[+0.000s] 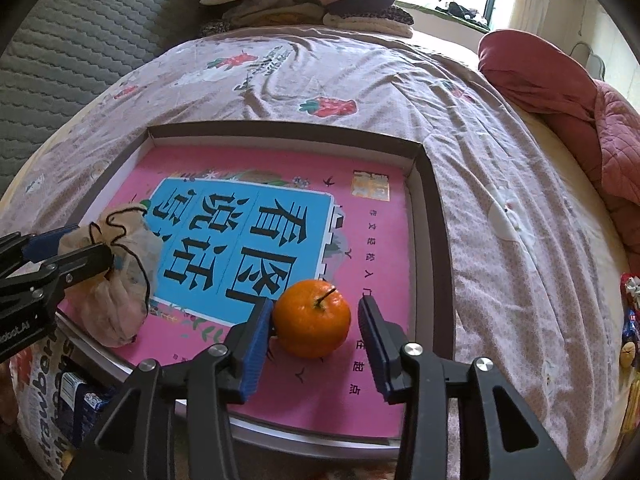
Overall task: Organize objects
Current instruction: 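Carry the mesh bag and orange into the tray and open both tools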
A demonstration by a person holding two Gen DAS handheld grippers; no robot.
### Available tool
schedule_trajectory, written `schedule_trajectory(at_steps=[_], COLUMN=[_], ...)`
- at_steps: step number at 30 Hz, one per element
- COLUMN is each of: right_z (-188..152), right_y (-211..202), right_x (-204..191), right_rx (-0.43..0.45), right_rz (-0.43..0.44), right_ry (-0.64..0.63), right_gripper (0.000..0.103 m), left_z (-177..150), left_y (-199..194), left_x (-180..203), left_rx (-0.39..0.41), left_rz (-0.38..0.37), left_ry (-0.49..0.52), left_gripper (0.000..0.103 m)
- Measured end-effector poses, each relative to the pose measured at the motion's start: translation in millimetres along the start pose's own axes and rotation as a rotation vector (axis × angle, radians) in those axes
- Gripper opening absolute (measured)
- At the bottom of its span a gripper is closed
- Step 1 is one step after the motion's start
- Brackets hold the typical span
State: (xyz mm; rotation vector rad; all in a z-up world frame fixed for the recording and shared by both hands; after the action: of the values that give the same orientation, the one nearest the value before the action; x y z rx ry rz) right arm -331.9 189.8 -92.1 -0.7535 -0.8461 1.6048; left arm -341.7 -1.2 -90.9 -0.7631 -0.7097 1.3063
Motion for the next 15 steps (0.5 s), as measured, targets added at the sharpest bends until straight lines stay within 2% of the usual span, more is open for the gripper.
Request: schedule_trajectory(at_steps=[7,15], right_z=[9.2,23.5], right_y=[-12.9,-38.9], right_x=[0.1,-0.2], right_rx=[0.047,0.123], right_rz=[0.007,0.020], right_ry=[0.007,-0.002], right_gripper=[0.056,0.063], left_z=[4.8,17.0], left_y=[-8.9,-32.6], left_x=[-0.8,-2.9], left_rx=[0.025,0.089], left_rz=[0.004,0.019], left_ry=[-0.001,0.005], left_gripper=[0.059,0.068])
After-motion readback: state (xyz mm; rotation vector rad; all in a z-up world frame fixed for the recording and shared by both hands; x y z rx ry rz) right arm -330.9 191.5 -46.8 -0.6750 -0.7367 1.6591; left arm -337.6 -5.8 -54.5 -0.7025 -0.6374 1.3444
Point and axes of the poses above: each gripper's, at about its wrist camera, not at the fingertips, and y roughly the way its jaws point, x to its right, z to its top, the point moved 7 cm from there along y, roughly the way its jaws point, and after that the axes turned 4 degrees about z, right-handed, at the moved point
